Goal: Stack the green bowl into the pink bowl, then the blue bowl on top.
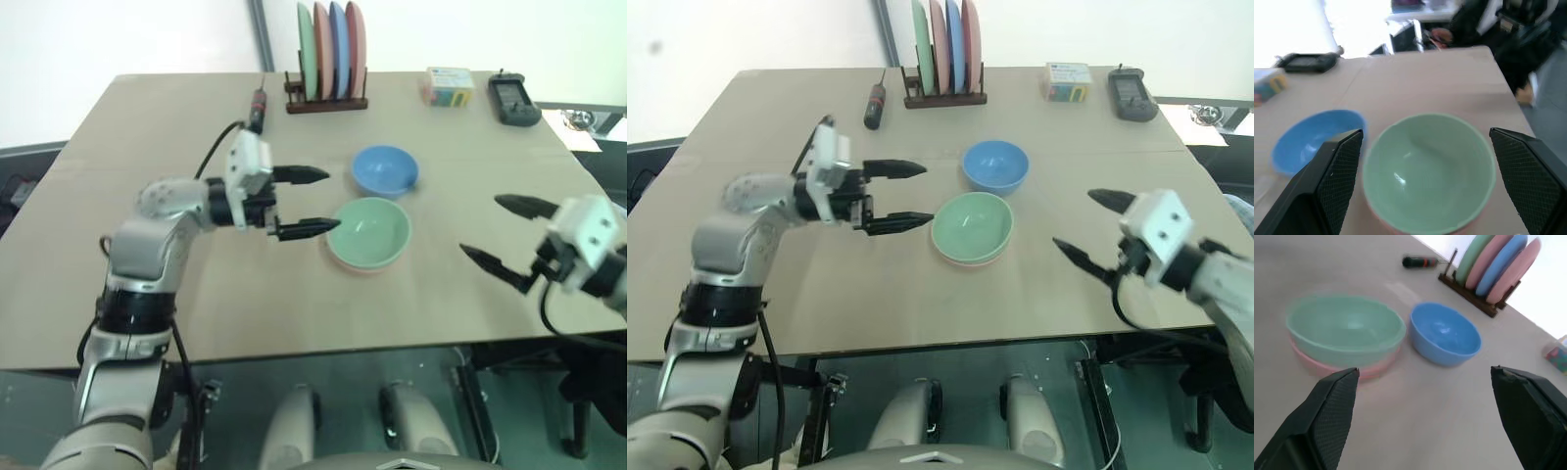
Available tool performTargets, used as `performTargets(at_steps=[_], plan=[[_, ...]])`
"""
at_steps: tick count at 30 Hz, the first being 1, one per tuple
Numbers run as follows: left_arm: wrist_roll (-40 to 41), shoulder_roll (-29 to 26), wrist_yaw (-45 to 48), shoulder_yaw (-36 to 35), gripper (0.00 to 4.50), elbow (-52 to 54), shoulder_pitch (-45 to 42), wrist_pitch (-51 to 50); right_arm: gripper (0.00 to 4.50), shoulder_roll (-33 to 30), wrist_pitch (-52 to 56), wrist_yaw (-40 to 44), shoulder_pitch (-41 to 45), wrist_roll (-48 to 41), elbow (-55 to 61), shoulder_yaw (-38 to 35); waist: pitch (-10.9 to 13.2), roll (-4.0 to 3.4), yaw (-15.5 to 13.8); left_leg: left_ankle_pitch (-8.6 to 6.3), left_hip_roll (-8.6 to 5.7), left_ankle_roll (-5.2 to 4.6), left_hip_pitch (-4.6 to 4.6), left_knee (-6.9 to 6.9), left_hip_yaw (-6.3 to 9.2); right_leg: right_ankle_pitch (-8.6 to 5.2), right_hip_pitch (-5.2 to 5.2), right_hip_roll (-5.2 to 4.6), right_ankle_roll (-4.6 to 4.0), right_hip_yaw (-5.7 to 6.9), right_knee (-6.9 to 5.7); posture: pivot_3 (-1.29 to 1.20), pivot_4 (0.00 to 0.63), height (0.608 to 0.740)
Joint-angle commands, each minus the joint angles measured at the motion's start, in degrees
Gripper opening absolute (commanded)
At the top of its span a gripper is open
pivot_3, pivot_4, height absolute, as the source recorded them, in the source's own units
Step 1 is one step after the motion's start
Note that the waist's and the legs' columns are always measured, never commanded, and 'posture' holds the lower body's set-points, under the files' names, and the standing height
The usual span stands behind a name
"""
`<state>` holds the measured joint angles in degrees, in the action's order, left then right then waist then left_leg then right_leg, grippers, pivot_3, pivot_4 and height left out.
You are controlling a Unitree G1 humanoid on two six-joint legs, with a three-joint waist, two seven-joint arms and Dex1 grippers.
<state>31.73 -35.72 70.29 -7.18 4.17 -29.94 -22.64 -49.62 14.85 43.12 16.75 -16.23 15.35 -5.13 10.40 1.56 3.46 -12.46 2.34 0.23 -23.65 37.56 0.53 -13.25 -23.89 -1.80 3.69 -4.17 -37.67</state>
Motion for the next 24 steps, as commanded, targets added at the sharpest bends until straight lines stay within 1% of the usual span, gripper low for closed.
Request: performTargets(at_steps=[1,4,7,10,13,16,19,22,24], plan=[[10.4,-3.0,2.3,-9.8,4.41,5.8,7.6,-3.6,4.50,3.0,-16.6,3.8,15.7,13.9,-24.0,11.5,0.1,0.02,0.4,0.00,-0.01,0.00,0.01,-0.02,-0.01,0.09,-0.01,-0.03,-0.15,0.00,-0.02,0.00,0.150,0.740],[14.7,-5.3,2.2,-15.1,4.41,9.6,14.5,-4.9,4.50,8.1,-27.5,6.5,28.2,19.2,-42.6,16.8,0.1,0.04,0.1,0.00,0.04,0.00,-0.08,-0.21,0.18,0.20,-0.19,0.08,-0.04,0.09,-0.12,0.00,0.150,0.740],[16.8,-7.2,0.7,-19.3,4.41,12.9,20.2,-6.2,4.50,12.6,-37.6,8.4,36.6,23.6,-57.1,21.0,0.1,0.01,-0.3,0.00,0.00,0.01,-0.17,-0.38,0.15,0.22,-0.29,0.03,-0.04,0.08,-0.07,0.00,0.150,0.740],[18.1,-8.0,-0.7,-22.2,4.41,15.5,24.3,-6.6,4.50,15.7,-44.5,8.3,41.3,26.9,-65.9,23.6,0.1,0.03,-0.7,-0.01,-0.09,0.03,-0.25,-0.44,0.14,0.23,-0.31,-0.13,-0.03,0.12,0.06,0.00,0.150,0.740],[20.8,-7.7,-3.3,-26.2,4.41,20.4,29.8,-7.9,4.50,19.2,-50.0,5.2,45.6,32.0,-74.0,26.7,0.2,0.04,-0.7,-0.01,-0.11,0.03,-0.25,-0.41,0.09,0.24,-0.31,-0.17,-0.03,0.09,0.07,0.00,0.150,0.740],[22.4,-7.8,-4.4,-29.1,4.41,22.9,34.1,-7.8,4.50,21.5,-52.6,1.9,48.8,35.4,-79.8,28.2,0.2,0.03,-0.7,0.00,-0.11,0.04,-0.18,-0.40,0.10,0.21,-0.31,-0.16,-0.08,0.09,-0.02,0.00,0.150,0.740],[24.2,-7.9,-5.2,-31.3,4.50,24.3,36.8,-8.1,3.78,22.7,-54.1,-1.4,50.7,38.5,-83.6,29.4,0.2,0.03,-0.7,0.00,-0.09,0.04,-0.10,-0.38,0.10,0.11,-0.30,-0.13,-0.25,0.08,-0.12,0.00,0.150,0.740],[25.0,-8.4,-5.2,-32.9,4.50,25.0,39.0,-7.9,2.52,23.5,-54.1,-3.8,52.1,40.8,-86.2,30.0,0.2,0.02,-0.7,0.00,-0.10,0.04,-0.08,-0.35,0.09,0.11,-0.27,-0.13,-0.26,0.07,-0.14,0.00,0.150,0.740],[25.6,-8.6,-5.4,-33.5,4.50,25.2,39.9,-7.8,1.77,23.7,-54.0,-5.1,52.7,42.4,-87.3,30.4,0.2,0.02,-0.6,0.00,-0.09,0.04,-0.08,-0.35,0.09,0.11,-0.27,-0.12,-0.26,0.08,-0.14,0.00,0.150,0.740]])
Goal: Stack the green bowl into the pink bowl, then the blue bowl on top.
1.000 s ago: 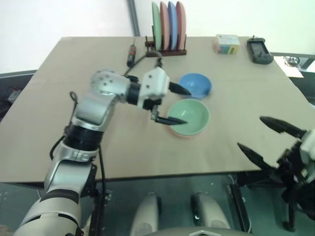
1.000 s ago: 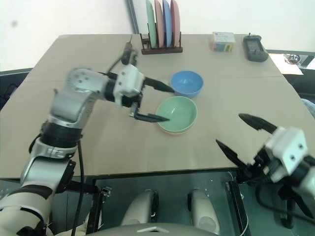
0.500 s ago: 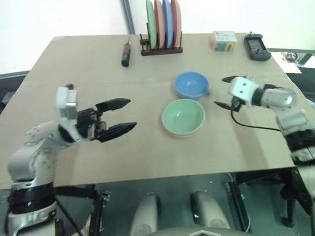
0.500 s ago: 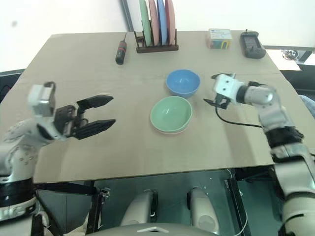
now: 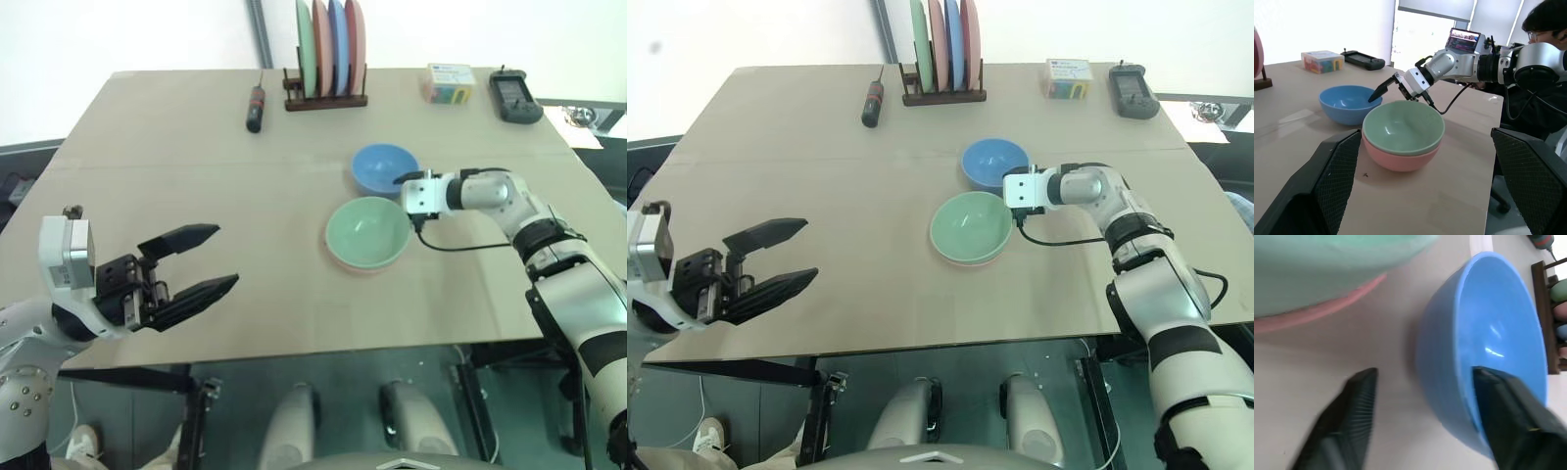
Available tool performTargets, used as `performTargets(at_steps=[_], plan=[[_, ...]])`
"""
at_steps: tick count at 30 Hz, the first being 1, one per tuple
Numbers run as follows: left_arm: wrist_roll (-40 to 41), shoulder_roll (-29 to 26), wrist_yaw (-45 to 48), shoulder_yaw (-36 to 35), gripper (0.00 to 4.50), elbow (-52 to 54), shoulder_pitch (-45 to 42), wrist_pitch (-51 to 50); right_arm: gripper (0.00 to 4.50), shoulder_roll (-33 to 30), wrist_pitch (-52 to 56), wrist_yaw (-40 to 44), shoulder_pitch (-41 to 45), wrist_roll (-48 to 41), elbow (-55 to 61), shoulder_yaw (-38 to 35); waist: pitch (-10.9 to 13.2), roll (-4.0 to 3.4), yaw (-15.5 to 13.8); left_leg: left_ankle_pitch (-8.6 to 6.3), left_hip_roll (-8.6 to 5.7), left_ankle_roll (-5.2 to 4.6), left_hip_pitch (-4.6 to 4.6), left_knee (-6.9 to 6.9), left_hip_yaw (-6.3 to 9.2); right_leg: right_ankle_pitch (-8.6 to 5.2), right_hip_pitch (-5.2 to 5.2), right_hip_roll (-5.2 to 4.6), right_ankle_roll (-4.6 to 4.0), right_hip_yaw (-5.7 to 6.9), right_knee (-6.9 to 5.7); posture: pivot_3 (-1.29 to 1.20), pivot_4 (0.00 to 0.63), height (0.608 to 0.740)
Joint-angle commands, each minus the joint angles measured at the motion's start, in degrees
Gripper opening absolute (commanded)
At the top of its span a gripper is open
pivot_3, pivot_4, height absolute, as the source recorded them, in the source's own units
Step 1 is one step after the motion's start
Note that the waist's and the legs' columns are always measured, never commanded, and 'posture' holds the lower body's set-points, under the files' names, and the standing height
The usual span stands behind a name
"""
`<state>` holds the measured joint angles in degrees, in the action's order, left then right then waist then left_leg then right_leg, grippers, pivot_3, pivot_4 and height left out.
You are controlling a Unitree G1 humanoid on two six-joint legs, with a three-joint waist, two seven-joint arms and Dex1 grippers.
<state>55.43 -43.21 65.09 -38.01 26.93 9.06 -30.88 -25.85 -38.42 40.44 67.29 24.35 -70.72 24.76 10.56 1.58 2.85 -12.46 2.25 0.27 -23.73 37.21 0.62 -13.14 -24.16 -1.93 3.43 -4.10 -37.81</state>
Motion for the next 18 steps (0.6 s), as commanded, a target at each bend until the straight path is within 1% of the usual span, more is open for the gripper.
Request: performTargets(at_steps=[1,2,4,9,11,14,15,17,18], plan=[[2.0,-1.1,-0.4,-2.7,4.50,2.6,1.1,0.6,1.35,0.0,-0.8,-2.8,2.3,2.3,-1.6,0.6,0.0,0.00,0.0,0.00,0.00,0.00,0.00,0.00,0.00,0.00,0.00,0.00,0.00,0.00,0.00,0.00,0.150,0.740],[1.9,-1.1,-0.5,-2.7,4.50,2.7,1.4,0.8,1.01,0.1,-1.0,-3.1,2.5,2.8,-1.9,0.6,0.0,0.00,0.0,0.00,0.00,0.00,-0.01,0.00,0.01,0.00,0.00,0.00,0.00,0.00,0.00,0.00,0.150,0.740],[1.8,-0.7,-1.1,-2.3,4.50,3.1,1.9,1.2,0.09,0.1,-1.3,-3.3,2.8,3.3,-2.2,0.6,0.0,-0.01,0.2,0.00,0.00,0.00,-0.01,0.00,0.00,0.00,0.00,0.00,0.00,-0.01,0.00,0.00,0.150,0.740],[0.0,1.0,-2.4,0.1,4.50,3.8,2.6,3.3,0.09,-1.1,-4.2,-4.5,3.6,4.7,-1.4,0.8,0.0,-0.02,1.1,0.00,0.00,0.00,0.00,-0.01,-0.01,0.01,-0.01,0.00,0.01,-0.02,0.00,0.00,0.150,0.740],[-0.1,1.1,-2.7,0.9,4.50,3.5,2.3,3.5,0.09,-2.1,-4.8,-2.1,4.2,3.0,-0.8,-0.8,0.0,-0.03,1.1,0.00,0.00,0.00,-0.01,-0.01,0.00,0.01,-0.01,0.01,0.02,-0.02,0.00,0.00,0.150,0.740],[-0.7,1.1,-3.2,2.7,4.50,2.3,0.8,4.1,0.09,-4.4,-4.6,9.6,4.9,-4.8,2.4,-5.6,0.0,-0.07,1.0,0.00,0.00,0.00,-0.02,-0.01,0.01,0.04,0.01,0.01,0.07,-0.02,0.00,0.00,0.150,0.740],[-1.1,1.1,-3.0,3.4,4.50,1.5,0.3,4.4,0.09,-4.8,-0.6,17.6,3.8,-11.6,7.4,-8.5,0.0,-0.07,1.0,0.00,0.00,0.00,-0.02,-0.01,0.01,0.05,0.01,0.01,0.08,-0.02,0.01,0.00,0.150,0.740],[-2.1,1.1,-2.6,5.1,4.50,0.0,-1.0,4.9,0.09,-7.1,13.9,32.5,-1.6,-25.5,25.9,-11.9,0.1,-0.14,0.9,0.00,0.00,-0.01,-0.01,-0.02,0.01,0.12,0.02,0.01,0.22,-0.02,0.02,0.00,0.150,0.740],[-2.6,1.0,-2.3,6.1,4.50,-0.8,-1.9,5.1,0.09,-9.1,21.5,36.6,-5.3,-30.2,36.9,-12.2,0.1,-0.14,0.9,0.00,0.01,-0.01,0.00,-0.04,0.07,0.13,0.05,0.01,0.22,0.00,0.02,0.00,0.150,0.740]])
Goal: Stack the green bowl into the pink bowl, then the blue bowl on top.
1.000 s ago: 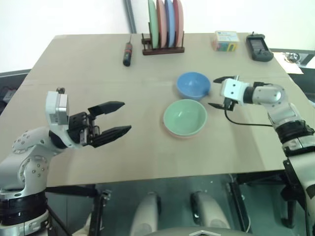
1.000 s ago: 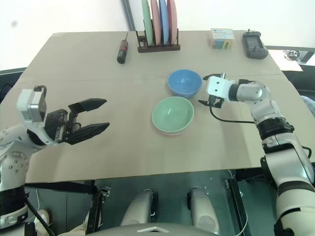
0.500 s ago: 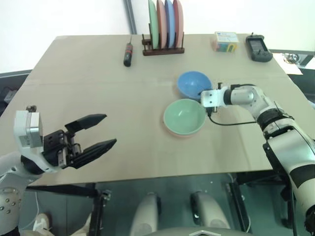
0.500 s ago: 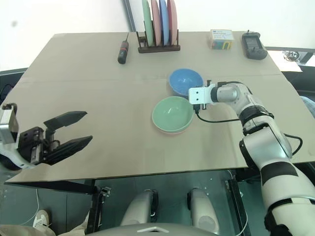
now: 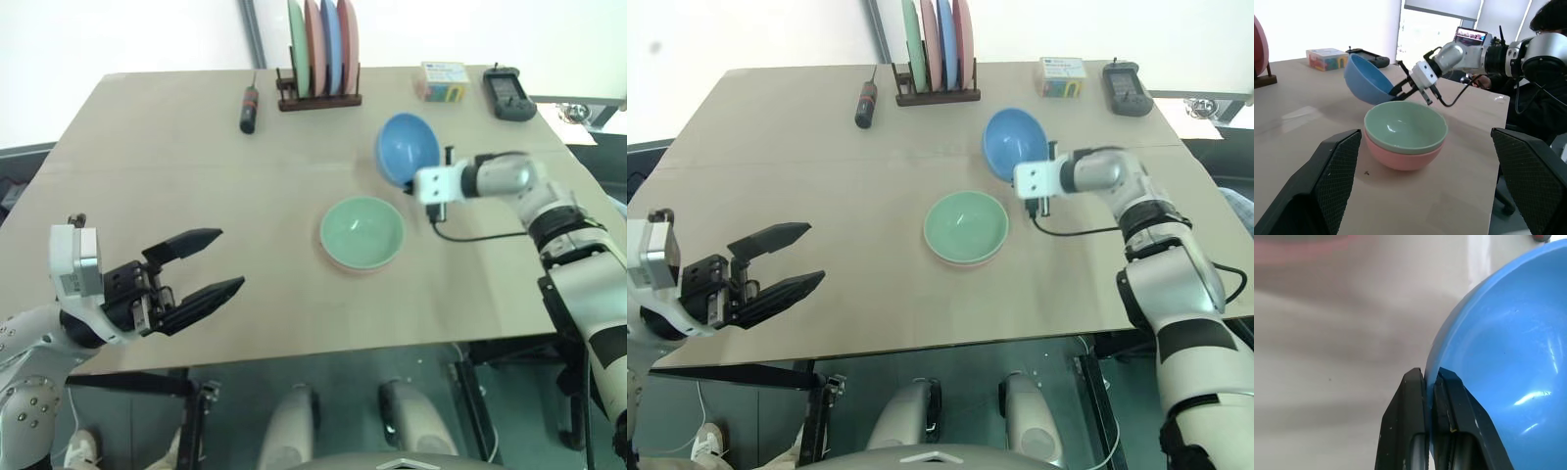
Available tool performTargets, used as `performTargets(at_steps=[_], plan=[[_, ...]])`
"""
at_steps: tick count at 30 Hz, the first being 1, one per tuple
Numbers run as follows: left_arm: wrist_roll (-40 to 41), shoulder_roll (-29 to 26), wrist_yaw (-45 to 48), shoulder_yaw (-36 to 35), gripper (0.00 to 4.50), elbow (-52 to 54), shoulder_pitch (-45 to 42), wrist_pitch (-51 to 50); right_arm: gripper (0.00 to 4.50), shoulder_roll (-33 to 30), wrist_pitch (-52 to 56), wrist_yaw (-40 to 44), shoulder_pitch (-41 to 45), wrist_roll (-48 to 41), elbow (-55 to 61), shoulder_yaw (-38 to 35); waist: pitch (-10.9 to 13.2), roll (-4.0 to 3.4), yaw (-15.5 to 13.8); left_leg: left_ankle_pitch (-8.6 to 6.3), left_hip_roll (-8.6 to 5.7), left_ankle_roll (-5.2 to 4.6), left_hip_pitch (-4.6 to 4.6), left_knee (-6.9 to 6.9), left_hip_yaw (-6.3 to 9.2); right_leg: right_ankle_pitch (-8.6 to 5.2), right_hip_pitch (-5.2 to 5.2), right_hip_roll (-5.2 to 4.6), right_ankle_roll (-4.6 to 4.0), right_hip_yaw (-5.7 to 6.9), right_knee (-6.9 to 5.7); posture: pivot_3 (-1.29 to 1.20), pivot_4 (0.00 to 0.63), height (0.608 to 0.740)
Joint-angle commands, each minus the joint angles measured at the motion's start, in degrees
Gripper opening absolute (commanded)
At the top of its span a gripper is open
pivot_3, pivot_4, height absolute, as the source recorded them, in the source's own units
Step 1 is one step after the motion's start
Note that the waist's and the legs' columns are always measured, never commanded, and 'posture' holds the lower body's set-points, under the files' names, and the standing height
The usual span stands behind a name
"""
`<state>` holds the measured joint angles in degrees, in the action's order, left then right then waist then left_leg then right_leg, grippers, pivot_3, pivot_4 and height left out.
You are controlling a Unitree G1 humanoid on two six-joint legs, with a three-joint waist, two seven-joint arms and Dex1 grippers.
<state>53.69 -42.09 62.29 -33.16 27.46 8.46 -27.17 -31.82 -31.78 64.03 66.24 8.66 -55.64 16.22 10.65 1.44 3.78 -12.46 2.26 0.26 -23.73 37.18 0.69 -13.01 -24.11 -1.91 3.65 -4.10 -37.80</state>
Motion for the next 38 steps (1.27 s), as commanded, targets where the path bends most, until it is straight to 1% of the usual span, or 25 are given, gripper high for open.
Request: performTargets(at_steps=[1,3,5,6,8,11,12,14,16,17,18,20,21,22,25,27,29,30,33,35,38], plan=[[-1.2,-0.1,0.6,2.2,4.50,-1.8,-2.0,1.6,0.09,-5.0,20.8,14.9,-7.4,-17.1,30.7,-3.5,0.0,-0.03,-0.2,0.00,0.01,0.00,0.01,0.01,0.02,0.00,0.00,0.00,0.00,0.03,-0.06,0.00,0.150,0.740],[-1.4,0.1,0.5,3.8,4.50,-2.6,-3.8,1.6,0.09,-8.0,30.8,15.5,-12.6,-19.7,44.9,-3.0,0.0,-0.04,-0.6,-0.01,0.02,0.00,0.01,-0.05,0.13,-0.01,0.01,0.01,-0.01,0.14,-0.04,0.00,0.150,0.740],[-2.0,0.3,0.2,5.3,4.50,-3.2,-5.4,2.0,0.09,-9.2,40.3,13.4,-16.2,-21.5,55.0,-3.0,0.0,-0.07,-1.2,-0.01,0.03,0.00,-0.01,-0.05,0.20,-0.03,-0.01,0.02,-0.04,0.22,-0.06,0.00,0.150,0.740],[-2.2,0.5,0.0,5.9,4.50,-3.5,-6.0,2.1,0.09,-9.4,43.0,12.7,-17.9,-21.6,58.5,-2.7,0.0,-0.08,-1.3,0.00,0.02,0.00,0.00,-0.03,0.17,-0.04,0.00,0.03,-0.05,0.21,-0.07,0.00,0.150,0.740],[-2.4,0.6,-0.2,6.7,4.50,-3.7,-6.8,2.1,0.09,-9.5,46.7,11.4,-20.5,-21.1,62.4,-2.2,0.0,-0.07,-1.3,0.00,0.03,0.00,0.00,0.04,0.13,-0.13,-0.02,0.04,-0.19,0.19,-0.07,0.00,0.150,0.740],[-3.0,0.6,-0.1,7.5,4.50,-4.1,-7.4,2.5,0.09,-8.0,49.4,8.0,-22.7,-18.7,62.9,-0.9,0.0,-0.04,-1.3,0.00,0.04,0.00,0.02,0.15,0.04,-0.16,0.00,0.04,-0.24,0.14,-0.07,0.00,0.150,0.740],[-3.0,0.5,-0.1,7.7,4.50,-4.1,-7.3,2.2,0.55,-8.0,49.8,7.3,-23.0,-17.9,62.6,-0.6,0.0,-0.04,-1.4,0.00,0.04,0.00,0.01,0.18,0.02,-0.16,0.00,0.03,-0.24,0.13,-0.06,0.00,0.150,0.740],[-3.4,0.2,-0.3,8.1,4.50,-3.7,-6.9,1.9,1.01,-8.0,51.7,6.3,-23.4,-18.3,63.3,-1.5,0.0,-0.04,-1.4,0.00,0.04,0.00,-0.01,0.18,0.00,-0.16,-0.01,0.03,-0.24,0.11,-0.06,0.00,0.150,0.740],[-3.3,0.1,-0.6,8.6,4.50,-3.3,-6.5,1.4,2.08,-8.0,54.4,5.4,-23.6,-20.3,65.3,-3.3,0.0,-0.04,-1.4,0.00,0.04,0.00,-0.03,0.17,0.01,-0.16,-0.02,0.03,-0.24,0.11,-0.06,0.00,0.150,0.740],[-3.6,0.1,-0.6,8.8,4.50,-3.2,-6.5,1.6,2.44,-8.4,55.7,5.3,-24.0,-21.2,66.5,-4.1,0.0,-0.04,-1.4,0.00,0.04,0.00,-0.03,0.17,0.00,-0.15,-0.02,0.03,-0.24,0.11,-0.05,0.00,0.150,0.740],[-3.6,0.1,-0.9,8.9,4.50,-3.2,-6.5,1.5,2.92,-8.9,57.6,5.0,-24.6,-22.6,68.0,-5.3,0.0,-0.04,-1.5,0.00,0.04,0.00,-0.06,0.16,0.02,-0.15,-0.04,0.03,-0.23,0.11,-0.05,0.00,0.150,0.740],[-3.9,0.0,-1.2,9.0,4.50,-3.4,-6.7,1.6,3.66,-9.9,61.0,4.1,-25.9,-25.3,70.9,-8.0,0.0,-0.04,-1.5,0.00,0.04,0.00,-0.07,0.14,0.02,-0.15,-0.05,0.03,-0.22,0.11,-0.03,0.00,0.150,0.740],[-4.2,-0.1,-1.3,9.1,4.50,-3.5,-6.8,1.7,4.17,-10.6,62.8,3.8,-26.9,-26.9,72.5,-9.6,0.0,-0.04,-1.7,0.00,0.04,0.00,-0.07,0.14,0.02,-0.15,-0.04,0.03,-0.22,0.11,-0.03,0.00,0.150,0.740],[-4.4,-0.2,-1.5,9.0,4.50,-3.6,-7.0,1.7,4.41,-11.3,64.9,3.2,-28.1,-28.9,74.3,-11.8,0.0,-0.03,-1.7,0.00,0.04,0.00,-0.09,0.14,0.03,-0.15,-0.04,0.03,-0.23,0.12,-0.01,0.00,0.150,0.740],[-5.2,-0.9,-2.3,8.4,4.50,-3.9,-6.9,1.5,4.41,-12.9,70.1,0.9,-31.9,-34.7,78.9,-18.6,0.0,-0.02,-1.7,0.00,0.03,0.00,-0.08,0.15,0.03,-0.16,-0.01,0.02,-0.23,0.12,0.03,0.00,0.150,0.740],[-7.1,-1.6,-3.8,7.6,4.50,-3.9,-6.0,1.6,4.41,-15.0,73.5,0.8,-36.1,-39.2,82.2,-24.2,0.0,-0.02,-1.8,0.00,0.03,0.00,-0.07,0.15,0.02,-0.16,-0.02,0.03,-0.23,0.11,0.02,0.00,0.150,0.740],[-11.2,-2.7,-6.3,6.5,4.50,-3.7,-4.0,2.3,4.41,-17.3,76.8,0.0,-42.4,-42.6,84.6,-31.7,0.0,0.00,-2.0,-0.01,0.03,0.00,-0.08,0.14,0.04,-0.17,-0.01,0.03,-0.23,0.12,0.03,0.00,0.150,0.740],[-12.0,-3.4,-5.5,5.5,4.50,-3.6,-2.6,3.0,4.41,-18.8,78.2,0.1,-46.9,-43.6,85.8,-36.4,0.0,0.00,-1.9,-0.01,0.03,-0.01,-0.10,0.08,0.04,-0.17,0.00,0.02,-0.23,0.12,0.10,0.00,0.150,0.740],[-11.6,-4.4,-3.4,3.2,4.50,-4.0,-1.1,3.9,4.41,-22.1,79.2,1.4,-56.5,-44.4,88.0,-45.7,-0.1,0.11,-1.8,-0.01,0.05,-0.01,-0.07,0.09,0.00,-0.22,-0.02,0.03,-0.17,0.09,0.11,0.00,0.150,0.740],[-12.1,-4.7,-3.5,3.1,4.50,-5.3,-1.8,4.3,4.41,-22.7,79.3,0.5,-59.3,-45.6,88.5,-48.5,-0.1,0.10,-1.9,-0.01,0.05,-0.01,-0.05,0.07,-0.07,-0.25,-0.01,0.01,-0.13,0.06,0.14,0.00,0.150,0.740],[-13.2,-5.3,-2.0,4.0,4.50,-6.1,-2.0,5.3,4.41,-22.8,78.0,-1.1,-61.5,-45.6,88.7,-48.5,-0.1,0.12,-1.6,-0.01,0.07,-0.01,0.02,0.15,-0.10,-0.31,0.01,0.02,0.00,0.04,0.11,0.00,0.150,0.740]])
